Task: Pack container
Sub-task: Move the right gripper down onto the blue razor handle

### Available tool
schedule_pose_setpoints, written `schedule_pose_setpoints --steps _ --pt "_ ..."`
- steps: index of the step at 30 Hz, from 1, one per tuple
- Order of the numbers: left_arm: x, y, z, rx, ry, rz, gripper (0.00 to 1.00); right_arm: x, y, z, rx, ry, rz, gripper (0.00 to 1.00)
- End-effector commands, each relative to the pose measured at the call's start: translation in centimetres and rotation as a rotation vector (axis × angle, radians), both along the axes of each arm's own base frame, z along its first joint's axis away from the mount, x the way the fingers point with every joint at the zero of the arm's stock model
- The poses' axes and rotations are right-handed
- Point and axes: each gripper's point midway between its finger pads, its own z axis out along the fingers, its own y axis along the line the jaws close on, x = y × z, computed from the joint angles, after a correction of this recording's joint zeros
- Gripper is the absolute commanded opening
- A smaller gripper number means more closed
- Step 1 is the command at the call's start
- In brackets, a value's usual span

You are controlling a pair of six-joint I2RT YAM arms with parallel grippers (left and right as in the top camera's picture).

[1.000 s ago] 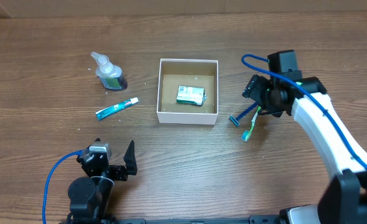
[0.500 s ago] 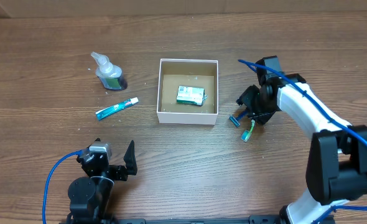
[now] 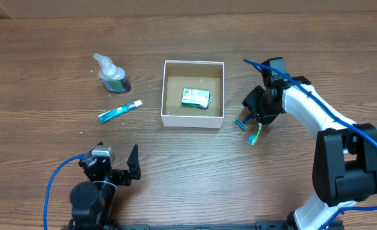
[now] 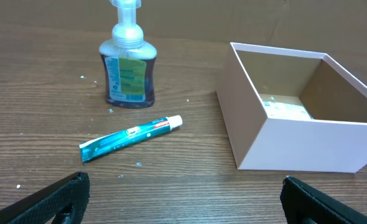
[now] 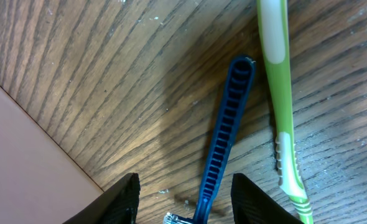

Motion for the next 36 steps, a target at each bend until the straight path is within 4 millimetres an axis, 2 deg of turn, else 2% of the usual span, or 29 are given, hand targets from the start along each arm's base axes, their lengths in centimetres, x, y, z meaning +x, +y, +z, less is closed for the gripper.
schedule_pose_setpoints --steps 1,16,21,24,27,30,36 --pt "0.0 0.0 -0.1 -0.012 -0.005 0.001 1.0 0.1 0.0 -0.3 -0.033 -0.002 -0.014 0.49" --pt "0.0 0.0 -0.1 -0.012 -0.005 0.001 1.0 -0.5 0.1 -1.4 -0.033 0.044 -0.052 0.49" --pt "0.0 0.0 -0.1 -0.012 -0.005 0.001 1.0 -1.2 0.0 -3.1 -0.043 0.096 -0.05 0.49" --pt "0.0 0.0 -0.1 -0.012 -0.005 0.001 1.0 -1.2 0.1 -3.3 -0.045 0.099 -0.048 0.48" --pt "0.0 0.0 -0.1 -0.012 -0.005 0.001 1.0 -1.1 0.2 -3.2 -0.043 0.092 -0.047 0.42" --pt "0.0 0.0 -0.1 -0.012 -0.005 0.001 1.0 -0.9 0.2 -3.2 -0.041 0.084 -0.047 0.3" --pt "0.0 0.0 -0.1 -0.012 -0.005 0.001 1.0 -0.8 0.0 -3.2 -0.052 0.081 -0.048 0.22"
